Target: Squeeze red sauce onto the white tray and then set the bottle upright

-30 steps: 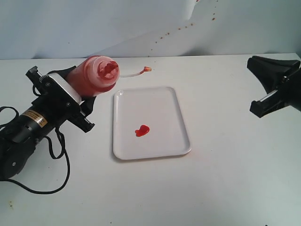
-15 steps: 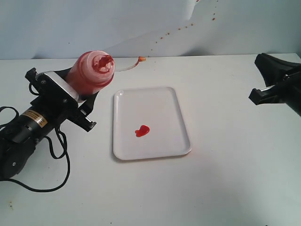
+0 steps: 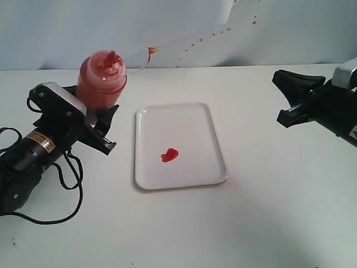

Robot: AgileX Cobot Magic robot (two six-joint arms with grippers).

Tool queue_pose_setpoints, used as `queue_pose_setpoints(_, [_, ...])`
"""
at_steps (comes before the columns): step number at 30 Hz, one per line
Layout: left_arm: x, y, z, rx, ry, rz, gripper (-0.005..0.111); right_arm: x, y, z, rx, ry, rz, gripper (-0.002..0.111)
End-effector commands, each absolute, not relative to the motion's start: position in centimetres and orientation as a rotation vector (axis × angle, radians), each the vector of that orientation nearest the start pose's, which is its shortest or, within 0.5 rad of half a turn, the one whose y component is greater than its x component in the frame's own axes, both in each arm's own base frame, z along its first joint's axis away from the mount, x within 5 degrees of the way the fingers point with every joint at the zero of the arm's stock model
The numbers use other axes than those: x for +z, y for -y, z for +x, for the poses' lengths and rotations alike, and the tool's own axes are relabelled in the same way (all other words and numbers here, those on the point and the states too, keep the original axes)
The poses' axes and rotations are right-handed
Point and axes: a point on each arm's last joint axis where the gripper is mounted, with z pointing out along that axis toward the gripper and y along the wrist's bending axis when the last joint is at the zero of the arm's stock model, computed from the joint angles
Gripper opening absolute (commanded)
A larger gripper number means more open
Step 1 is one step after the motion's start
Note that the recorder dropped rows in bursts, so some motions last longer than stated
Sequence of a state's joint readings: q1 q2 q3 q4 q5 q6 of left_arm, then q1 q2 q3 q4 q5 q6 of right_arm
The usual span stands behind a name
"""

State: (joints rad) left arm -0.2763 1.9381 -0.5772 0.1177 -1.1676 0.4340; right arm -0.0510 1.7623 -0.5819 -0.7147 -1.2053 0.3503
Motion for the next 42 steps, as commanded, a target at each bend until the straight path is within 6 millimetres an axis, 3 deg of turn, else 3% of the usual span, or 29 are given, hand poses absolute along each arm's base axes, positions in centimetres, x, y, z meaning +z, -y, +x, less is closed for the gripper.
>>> queue_pose_setpoints(1, [14.2, 9.4, 30.2, 0.001, -1.508, 0.563, 0.0, 18.3, -4.2, 30.1, 0.547, -1.507, -0.48, 0.0])
queue_pose_setpoints(9, [15.1, 8.6, 27.3, -0.119, -1.561, 0.453, 0.0, 18.5, -3.8, 30.4, 0.518, -1.502, -0.419, 0.0])
queue_pose_setpoints(14, [15.2, 8.4, 26.4, -0.163, -1.583, 0.419, 0.0, 18.9, -4.0, 30.8, 0.519, -1.479, -0.467, 0.0])
queue_pose_setpoints(22, [15.1, 8.5, 26.2, -0.277, -1.613, 0.336, 0.0, 19.4, -6.4, 30.7, 0.605, -1.448, -0.584, 0.0])
queue_pose_setpoints(32, [15.2, 9.2, 26.0, -0.388, -1.614, 0.35, 0.0, 19.6, -10.1, 30.0, 0.612, -1.381, -0.665, 0.001])
queue_pose_setpoints(36, [15.2, 9.2, 26.0, -0.395, -1.615, 0.35, 0.0, 19.8, -11.7, 29.6, 0.621, -1.343, -0.727, 0.017])
queue_pose_setpoints(42, [15.1, 10.0, 25.6, -0.449, -1.603, 0.446, 0.0, 20.5, -15.0, 29.9, 0.63, -1.345, -0.843, 0.064])
